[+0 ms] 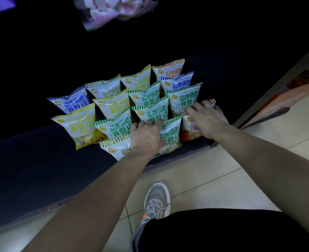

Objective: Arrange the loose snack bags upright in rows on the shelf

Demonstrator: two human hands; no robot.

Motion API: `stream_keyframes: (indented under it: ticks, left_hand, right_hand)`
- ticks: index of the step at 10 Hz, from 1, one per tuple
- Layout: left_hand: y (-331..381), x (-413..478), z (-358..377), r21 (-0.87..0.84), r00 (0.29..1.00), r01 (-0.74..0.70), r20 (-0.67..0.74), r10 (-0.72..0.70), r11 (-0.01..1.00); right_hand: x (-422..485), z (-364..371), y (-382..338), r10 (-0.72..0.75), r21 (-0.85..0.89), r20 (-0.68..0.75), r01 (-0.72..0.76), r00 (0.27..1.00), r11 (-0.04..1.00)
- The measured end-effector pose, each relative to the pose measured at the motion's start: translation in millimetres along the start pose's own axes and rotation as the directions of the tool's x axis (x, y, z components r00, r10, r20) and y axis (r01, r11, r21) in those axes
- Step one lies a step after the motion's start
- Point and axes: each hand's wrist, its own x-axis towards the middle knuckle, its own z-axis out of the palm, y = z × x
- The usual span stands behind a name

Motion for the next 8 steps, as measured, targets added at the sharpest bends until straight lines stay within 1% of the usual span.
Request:
stream_keyframes:
  ticks: [1, 3, 4, 5, 6, 7, 8]
  left_hand:
    - [1.1, 0.1, 0.3, 0.0, 1.0, -0.002, -0.009, 0.002, 1.0]
    - [4.6, 3.8, 0.3, 0.038, 0.999, 0.001, 0.033, -0.002, 0.999]
    - [5.1, 4.1, -2.1, 0.044, 0.999, -0.007, 0.047, 0.005, 0.999]
    - [3.8, 4.2, -5.2, 0.026, 0.998, -0.022, 0.064, 0.021, 0.999]
    - [3.4, 0.7, -13.6, -0.005, 0.995, -0.015, 0.094, 0.015, 1.0]
    - [0.6, -3.6, -25.7, -0.041, 0.997, 0.012, 0.082, -0.009, 0.999]
    - [-6.4, -9.2, -39.4, -0.062, 0.995, 0.057, 0.08, -0.052, 0.996]
  right_hand:
    - [0.0, 1.9, -1.6, 0.0, 0.023, 0.006, -0.001, 1.0, 1.0]
    - [0.7, 3.4, -1.6, 0.023, 0.103, 0.034, -0.027, 0.999, 0.994]
    - [-1.5, 0.3, -5.1, 0.037, 0.092, 0.012, -0.038, 0.999, 0.995]
    - [-1.9, -6.1, -7.5, 0.018, 0.08, -0.032, -0.016, 0.999, 0.997]
    - [-4.6, -13.6, -12.9, 0.007, 0.09, -0.041, -0.003, 0.999, 0.996]
    - [-10.6, -21.9, -17.4, -0.007, 0.13, -0.088, 0.018, 0.996, 0.991]
    - [-17.5, -35.7, -19.9, 0.024, 0.147, -0.085, -0.012, 0.996, 0.989]
